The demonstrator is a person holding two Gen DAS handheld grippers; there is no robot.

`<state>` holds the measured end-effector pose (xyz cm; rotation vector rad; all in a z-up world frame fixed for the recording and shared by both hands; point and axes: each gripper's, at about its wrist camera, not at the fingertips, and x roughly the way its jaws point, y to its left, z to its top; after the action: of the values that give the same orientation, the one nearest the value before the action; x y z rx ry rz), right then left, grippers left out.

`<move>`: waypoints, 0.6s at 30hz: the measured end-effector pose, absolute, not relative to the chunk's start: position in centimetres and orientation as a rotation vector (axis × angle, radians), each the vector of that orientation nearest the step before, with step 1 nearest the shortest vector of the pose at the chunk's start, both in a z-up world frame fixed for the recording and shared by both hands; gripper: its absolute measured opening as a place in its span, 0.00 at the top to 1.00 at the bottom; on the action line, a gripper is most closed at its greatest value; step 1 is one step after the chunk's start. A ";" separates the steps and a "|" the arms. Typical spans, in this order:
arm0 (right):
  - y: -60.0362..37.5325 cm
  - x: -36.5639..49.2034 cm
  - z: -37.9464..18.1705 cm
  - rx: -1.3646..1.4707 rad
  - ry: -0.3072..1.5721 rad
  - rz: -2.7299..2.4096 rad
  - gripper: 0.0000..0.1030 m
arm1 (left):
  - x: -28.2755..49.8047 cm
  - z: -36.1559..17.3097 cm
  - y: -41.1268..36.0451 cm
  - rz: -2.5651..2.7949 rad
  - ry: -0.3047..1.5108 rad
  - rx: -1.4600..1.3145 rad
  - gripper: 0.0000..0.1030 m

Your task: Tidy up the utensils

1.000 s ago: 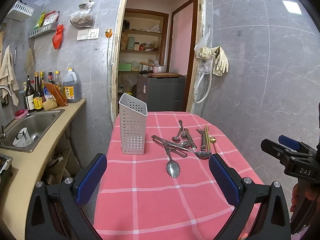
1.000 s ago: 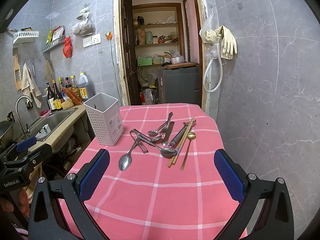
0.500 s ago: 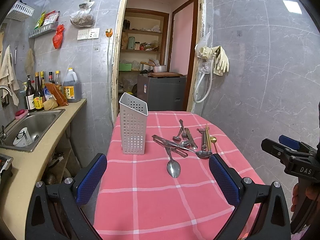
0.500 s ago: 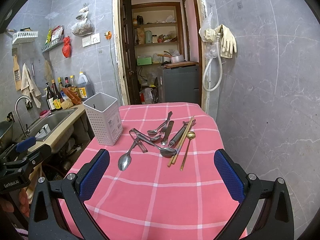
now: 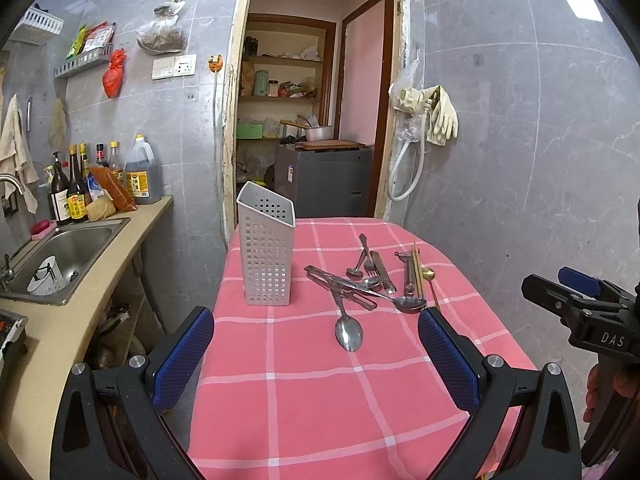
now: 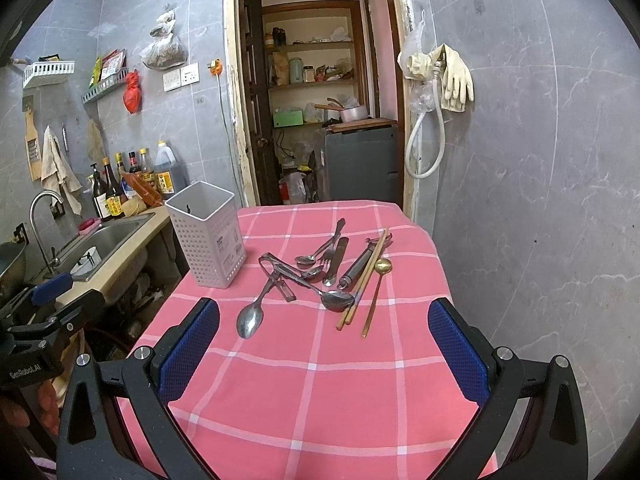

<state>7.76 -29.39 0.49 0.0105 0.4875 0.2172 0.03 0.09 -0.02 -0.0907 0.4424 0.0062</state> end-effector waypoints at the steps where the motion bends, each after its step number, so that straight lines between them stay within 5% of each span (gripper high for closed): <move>1: -29.4 7.8 0.4 0.011 0.489 0.217 0.01 | 0.1 -0.1 0.1 0.005 0.445 -0.089 0.00; 18: -29.2 8.4 0.4 0.012 0.507 0.195 0.01 | 1.3 -0.6 0.1 0.026 0.479 -0.069 0.00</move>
<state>8.41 -29.17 0.35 0.0117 0.5071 0.1949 1.33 0.05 -0.64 -0.0689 0.4786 0.0255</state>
